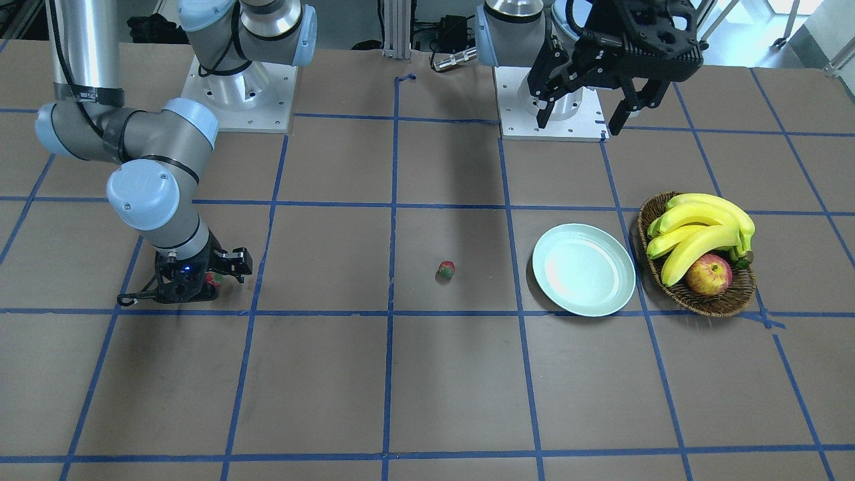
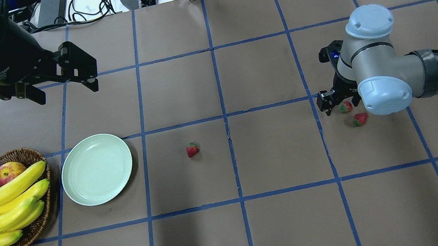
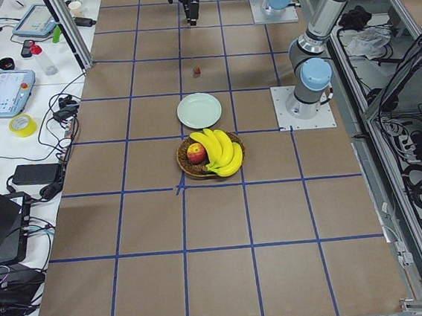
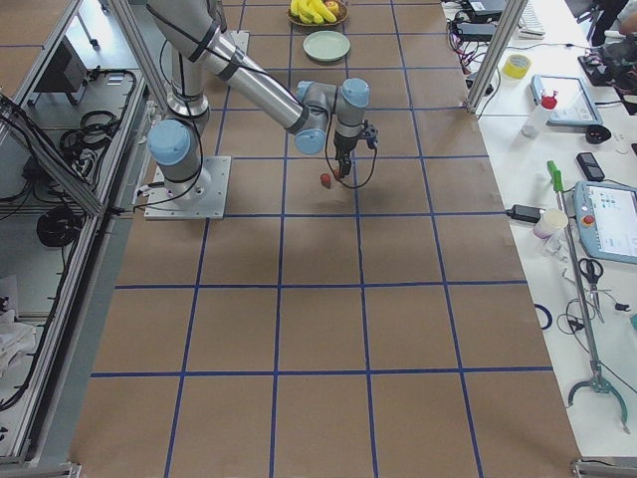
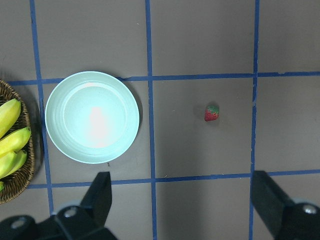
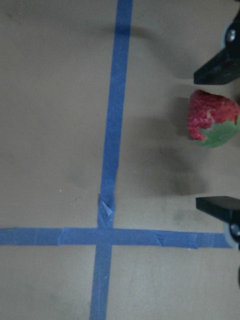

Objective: Collect all strawberries into plate
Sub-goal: 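Carry the strawberry beside the first one and open the right gripper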

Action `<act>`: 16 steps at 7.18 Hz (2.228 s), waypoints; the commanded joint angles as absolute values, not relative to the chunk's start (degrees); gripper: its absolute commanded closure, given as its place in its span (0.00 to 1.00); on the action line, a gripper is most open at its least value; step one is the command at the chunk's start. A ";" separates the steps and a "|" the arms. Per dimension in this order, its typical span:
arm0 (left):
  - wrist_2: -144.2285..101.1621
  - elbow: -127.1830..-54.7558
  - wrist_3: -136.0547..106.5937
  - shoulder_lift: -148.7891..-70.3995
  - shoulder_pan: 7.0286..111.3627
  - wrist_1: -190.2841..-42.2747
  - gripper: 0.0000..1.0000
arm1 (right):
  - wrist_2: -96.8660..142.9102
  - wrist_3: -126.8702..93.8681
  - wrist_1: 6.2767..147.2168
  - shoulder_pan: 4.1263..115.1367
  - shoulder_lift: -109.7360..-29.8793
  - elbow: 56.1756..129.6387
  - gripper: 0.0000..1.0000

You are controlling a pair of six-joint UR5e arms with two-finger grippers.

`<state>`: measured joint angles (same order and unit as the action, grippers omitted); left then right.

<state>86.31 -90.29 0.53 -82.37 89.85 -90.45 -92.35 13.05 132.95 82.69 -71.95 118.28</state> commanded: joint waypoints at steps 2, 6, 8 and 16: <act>86.31 -90.18 0.53 -82.44 89.74 -90.44 0.00 | -92.37 13.01 133.42 82.62 -71.89 118.04 1.00; 86.22 -90.18 0.53 -82.27 89.65 -90.35 0.00 | -91.24 6.64 126.10 85.14 -73.38 113.59 1.00; 86.22 -90.18 0.44 -82.35 89.65 -90.35 0.00 | -84.94 -6.68 119.28 94.26 -72.60 105.50 1.00; 86.31 -90.35 0.53 -82.27 89.65 -90.18 0.00 | -66.44 -29.53 125.86 110.39 -60.21 100.20 0.62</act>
<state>86.26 -90.20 0.53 -82.27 89.62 -90.31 -67.33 -29.47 125.56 110.15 -61.16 100.34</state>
